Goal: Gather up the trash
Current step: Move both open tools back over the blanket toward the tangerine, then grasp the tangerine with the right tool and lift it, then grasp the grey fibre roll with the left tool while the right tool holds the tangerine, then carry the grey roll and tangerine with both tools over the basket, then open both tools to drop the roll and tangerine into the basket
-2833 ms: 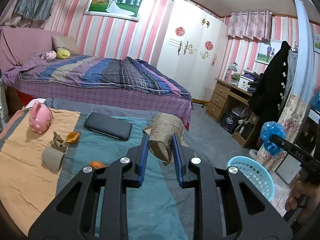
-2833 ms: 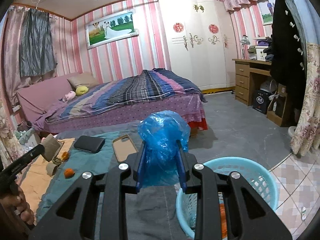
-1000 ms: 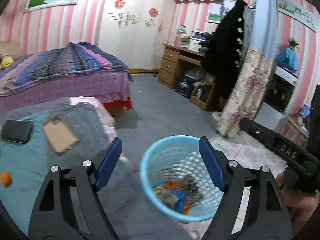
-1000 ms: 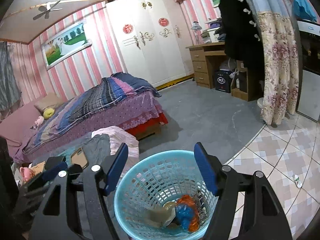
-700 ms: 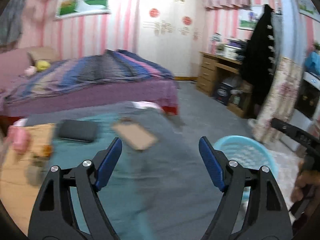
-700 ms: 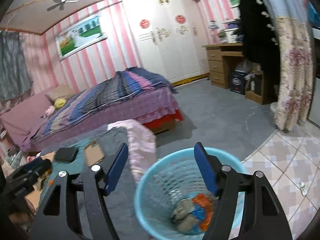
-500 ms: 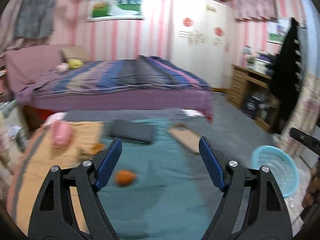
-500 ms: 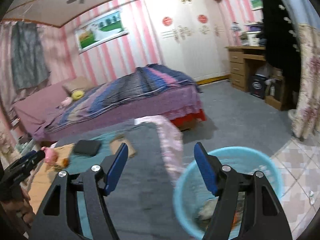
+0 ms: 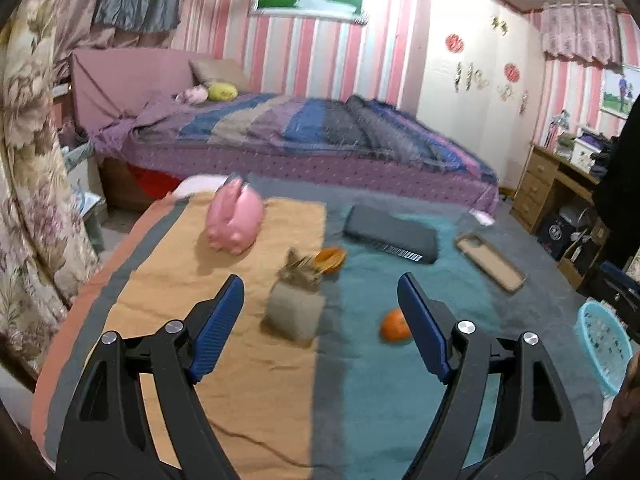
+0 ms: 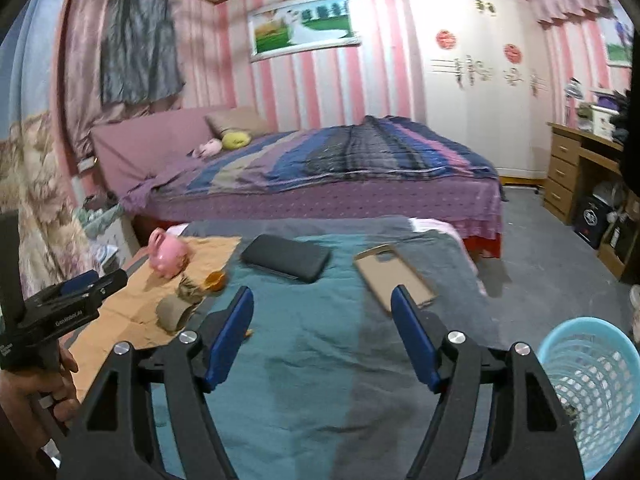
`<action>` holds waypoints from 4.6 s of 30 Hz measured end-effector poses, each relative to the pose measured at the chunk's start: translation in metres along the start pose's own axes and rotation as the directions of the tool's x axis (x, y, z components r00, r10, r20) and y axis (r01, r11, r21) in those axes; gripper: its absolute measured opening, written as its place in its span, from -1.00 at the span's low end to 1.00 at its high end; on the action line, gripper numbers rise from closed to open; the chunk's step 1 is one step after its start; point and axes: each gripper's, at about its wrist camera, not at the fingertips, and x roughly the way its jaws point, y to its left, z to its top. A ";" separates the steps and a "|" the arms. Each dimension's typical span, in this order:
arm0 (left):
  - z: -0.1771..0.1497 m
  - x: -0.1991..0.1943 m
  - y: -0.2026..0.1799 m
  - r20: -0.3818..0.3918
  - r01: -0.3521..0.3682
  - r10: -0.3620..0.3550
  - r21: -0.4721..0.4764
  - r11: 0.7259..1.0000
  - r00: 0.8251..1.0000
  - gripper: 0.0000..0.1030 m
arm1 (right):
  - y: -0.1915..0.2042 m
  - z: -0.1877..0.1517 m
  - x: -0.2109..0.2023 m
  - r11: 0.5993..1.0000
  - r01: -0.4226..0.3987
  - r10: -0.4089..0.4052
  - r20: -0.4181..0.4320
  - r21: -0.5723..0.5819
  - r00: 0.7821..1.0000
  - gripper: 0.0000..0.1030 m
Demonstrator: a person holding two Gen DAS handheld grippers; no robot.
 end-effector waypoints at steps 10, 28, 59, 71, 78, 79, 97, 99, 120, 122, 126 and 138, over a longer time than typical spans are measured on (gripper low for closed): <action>-0.014 0.011 0.066 -0.048 -0.088 0.086 -0.040 0.995 0.995 0.50 | 0.048 0.000 0.051 0.999 -0.045 0.046 -0.061 0.020 0.997 0.50; -0.032 0.061 0.074 -0.162 -0.112 0.108 -0.016 0.994 0.981 0.51 | 0.110 -0.032 0.159 0.992 -0.081 0.045 -0.327 -0.096 0.944 0.47; -0.024 0.128 0.014 -0.269 -0.060 0.073 0.057 0.997 0.960 0.02 | 0.053 0.001 0.133 0.992 -0.122 0.110 -0.281 -0.024 0.954 -0.45; -0.007 0.060 0.001 -0.134 -0.022 0.029 0.056 0.998 0.991 0.02 | 0.027 0.005 0.068 0.994 -0.109 0.109 -0.183 0.014 0.977 -0.45; -0.001 0.016 -0.036 -0.054 0.067 -0.063 0.068 0.995 0.997 0.02 | 0.001 0.011 0.022 0.995 -0.091 0.095 -0.084 0.050 0.992 -0.45; -0.001 0.012 -0.041 -0.048 0.081 -0.078 0.068 0.994 0.996 0.02 | -0.006 0.012 0.012 0.995 -0.082 0.086 -0.063 0.059 0.994 -0.45; -0.016 -0.011 -0.147 -0.032 0.259 -0.257 0.131 0.957 0.966 0.02 | -0.135 0.006 -0.085 0.970 0.111 -0.122 0.038 0.214 0.992 -0.45; -0.017 -0.009 -0.152 -0.038 0.266 -0.264 0.126 0.956 0.964 0.02 | -0.143 0.007 -0.089 0.969 0.118 -0.131 0.046 0.219 0.990 -0.45; 0.005 -0.024 -0.245 -0.049 0.393 -0.390 0.159 0.906 0.919 0.02 | -0.222 0.004 -0.124 0.921 0.256 -0.277 0.032 0.293 0.960 -0.45; 0.005 -0.026 -0.256 -0.057 0.405 -0.402 0.167 0.899 0.914 0.02 | -0.224 0.004 -0.126 0.916 0.271 -0.292 0.029 0.297 0.956 -0.45; 0.006 -0.031 -0.281 -0.063 0.434 -0.431 0.199 0.879 0.900 0.02 | -0.239 0.000 -0.131 0.900 0.290 -0.311 0.014 0.326 0.950 -0.44; -0.016 -0.037 -0.359 -0.141 0.545 -0.526 0.251 0.800 0.839 0.02 | -0.262 -0.010 -0.142 0.844 0.339 -0.384 0.027 0.416 0.923 0.06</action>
